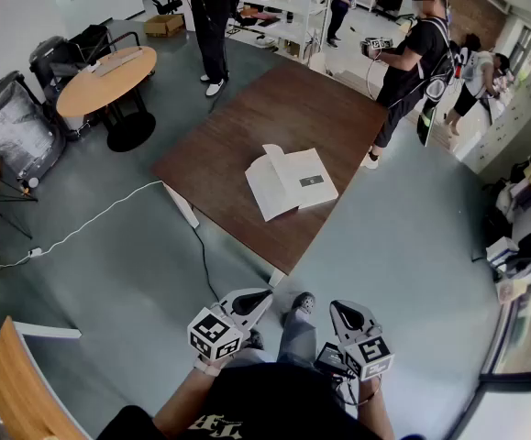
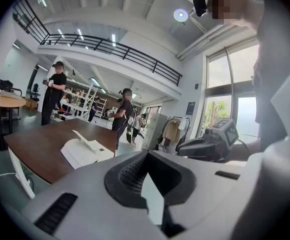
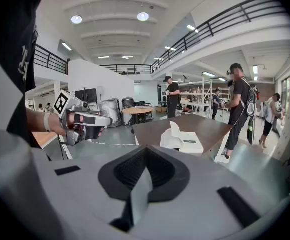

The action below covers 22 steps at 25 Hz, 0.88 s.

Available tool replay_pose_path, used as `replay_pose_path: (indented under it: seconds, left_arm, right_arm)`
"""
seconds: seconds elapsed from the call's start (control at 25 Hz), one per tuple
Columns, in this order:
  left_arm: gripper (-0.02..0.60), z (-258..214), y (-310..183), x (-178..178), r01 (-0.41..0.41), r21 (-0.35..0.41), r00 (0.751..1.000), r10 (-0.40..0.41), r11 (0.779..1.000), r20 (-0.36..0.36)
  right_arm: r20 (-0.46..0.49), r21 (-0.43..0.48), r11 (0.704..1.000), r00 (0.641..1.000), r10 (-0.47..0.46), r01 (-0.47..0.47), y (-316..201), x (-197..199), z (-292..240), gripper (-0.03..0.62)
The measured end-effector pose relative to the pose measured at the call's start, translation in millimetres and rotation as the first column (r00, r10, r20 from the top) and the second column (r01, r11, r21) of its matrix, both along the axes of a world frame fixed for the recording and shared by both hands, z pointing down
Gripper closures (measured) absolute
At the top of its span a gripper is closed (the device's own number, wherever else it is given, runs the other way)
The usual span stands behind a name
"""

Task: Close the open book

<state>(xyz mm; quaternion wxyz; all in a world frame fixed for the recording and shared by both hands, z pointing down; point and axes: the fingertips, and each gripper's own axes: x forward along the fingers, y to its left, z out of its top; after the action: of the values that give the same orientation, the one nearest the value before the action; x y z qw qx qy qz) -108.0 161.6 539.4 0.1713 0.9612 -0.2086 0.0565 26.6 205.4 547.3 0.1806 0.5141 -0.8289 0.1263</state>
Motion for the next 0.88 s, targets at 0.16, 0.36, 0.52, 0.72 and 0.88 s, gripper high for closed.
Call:
replay_pose_path:
  seconds: [0.16, 0.36, 0.52, 0.72, 0.88]
  left_arm:
    - [0.578, 4.0, -26.3, 12.7, 0.015, 0.0, 1.0, -0.015, 1.0, 0.02]
    - [0.578, 2.5, -64.7, 40.3, 0.046, -0.004, 0.998, -0.046, 0.999, 0.038]
    - [0.578, 1.1, -94.7, 63.4, 0.075, -0.006, 0.996, -0.075, 0.997, 0.052]
    - [0.578, 2.0, -136.2, 76.4, 0.116, -0.006, 0.991, -0.116, 0.993, 0.062]
    - [0.578, 2.0, -163.9, 85.1, 0.145, -0.008, 0.987, -0.144, 0.989, 0.071]
  right_arm:
    - [0.017, 0.003, 1.0, 1.0, -0.008, 0.008, -29.1, 15.5, 4.9, 0.606]
    - [0.024, -0.009, 1.0, 0.999, -0.024, 0.024, -70.3, 48.9, 7.9, 0.606]
    - [0.031, -0.015, 0.999, 0.998, -0.049, 0.05, -105.0, 77.2, 8.4, 0.606]
    - [0.029, -0.001, 0.996, 0.996, -0.088, 0.088, -154.6, 92.9, 5.5, 0.606]
    - [0.032, 0.002, 0.993, 0.993, -0.114, 0.114, -186.5, 102.4, 6.4, 0.606]
